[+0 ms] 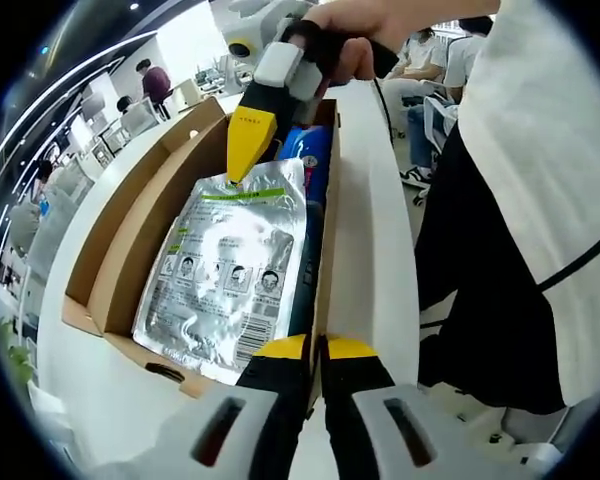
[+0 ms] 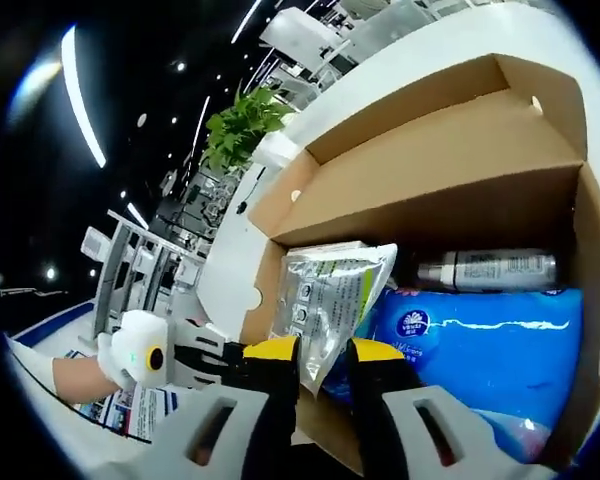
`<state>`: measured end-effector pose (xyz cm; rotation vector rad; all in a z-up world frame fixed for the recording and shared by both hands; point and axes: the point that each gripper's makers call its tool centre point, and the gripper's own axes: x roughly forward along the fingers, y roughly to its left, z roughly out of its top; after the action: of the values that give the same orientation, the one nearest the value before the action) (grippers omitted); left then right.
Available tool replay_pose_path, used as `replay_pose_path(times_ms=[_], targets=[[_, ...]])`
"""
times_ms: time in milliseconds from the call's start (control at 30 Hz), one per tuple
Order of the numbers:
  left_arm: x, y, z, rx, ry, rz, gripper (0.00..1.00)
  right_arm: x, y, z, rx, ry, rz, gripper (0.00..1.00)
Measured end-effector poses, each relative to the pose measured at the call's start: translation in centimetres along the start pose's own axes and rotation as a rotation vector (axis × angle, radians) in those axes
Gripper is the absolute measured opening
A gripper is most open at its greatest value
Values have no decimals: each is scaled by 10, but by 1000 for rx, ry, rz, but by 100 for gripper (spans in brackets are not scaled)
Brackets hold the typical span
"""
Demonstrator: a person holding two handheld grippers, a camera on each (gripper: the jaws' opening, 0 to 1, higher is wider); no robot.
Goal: Operate the shoe box by opening the lid, removing the specified soft item, and placing it in the target area until the item is outside and the box remains undamaged.
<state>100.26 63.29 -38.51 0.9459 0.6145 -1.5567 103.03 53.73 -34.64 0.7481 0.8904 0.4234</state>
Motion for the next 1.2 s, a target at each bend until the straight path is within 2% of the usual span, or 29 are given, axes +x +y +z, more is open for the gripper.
replay_pose_path(times_ms=[100, 167, 200, 233, 267, 333, 400, 467, 533, 600, 733, 833, 1000, 1033, 1100, 1167, 1200], targets=[[0, 0, 0, 2, 1, 0, 4, 0, 1, 7, 0, -26, -7, 26], [0, 0, 0, 5, 0, 1, 4, 4, -4, 19, -44, -56, -28, 30], [0, 0, 0, 5, 1, 0, 4, 9, -5, 19, -13, -32, -9, 30], [0, 0, 0, 5, 2, -1, 4, 11, -5, 19, 7, -27, 2, 28], [0, 0, -1, 6, 3, -3, 4, 10, -4, 15, 47, 12, 7, 24], [0, 0, -1, 6, 3, -3, 4, 5, 1, 12, 16, 14, 24, 14], [0, -1, 0, 7, 3, -2, 4, 3, 11, 12, 47, 6, 79, 13], [0, -1, 0, 7, 2, 0, 4, 2, 23, 13, 115, -2, 154, 11], [0, -1, 0, 8, 1, 1, 4, 3, 28, 14, 150, -11, 172, 10], [0, -1, 0, 7, 1, 1, 4, 7, 32, 15, 122, -28, 142, 10], [-1, -1, 0, 6, 3, 1, 4, 10, 36, 16, 107, -32, 128, 12], [0, -1, -1, 6, 3, 0, 4, 11, 35, 16, 110, -35, 123, 14], [-1, -1, 0, 10, -1, 0, 4, 11, 34, 19, 121, -48, 119, 13], [-1, -1, 0, 10, -1, -2, 4, 11, 34, 19, 118, -49, 117, 12], [-1, -1, 0, 14, -2, -4, 4, 11, 39, 16, 172, -4, 135, 1], [-1, -1, 0, 13, -4, -5, 4, 14, 43, 25, 156, -41, 131, 3], [-1, -1, 0, 14, -4, -6, 4, 18, 43, 24, 92, -30, 107, 1]])
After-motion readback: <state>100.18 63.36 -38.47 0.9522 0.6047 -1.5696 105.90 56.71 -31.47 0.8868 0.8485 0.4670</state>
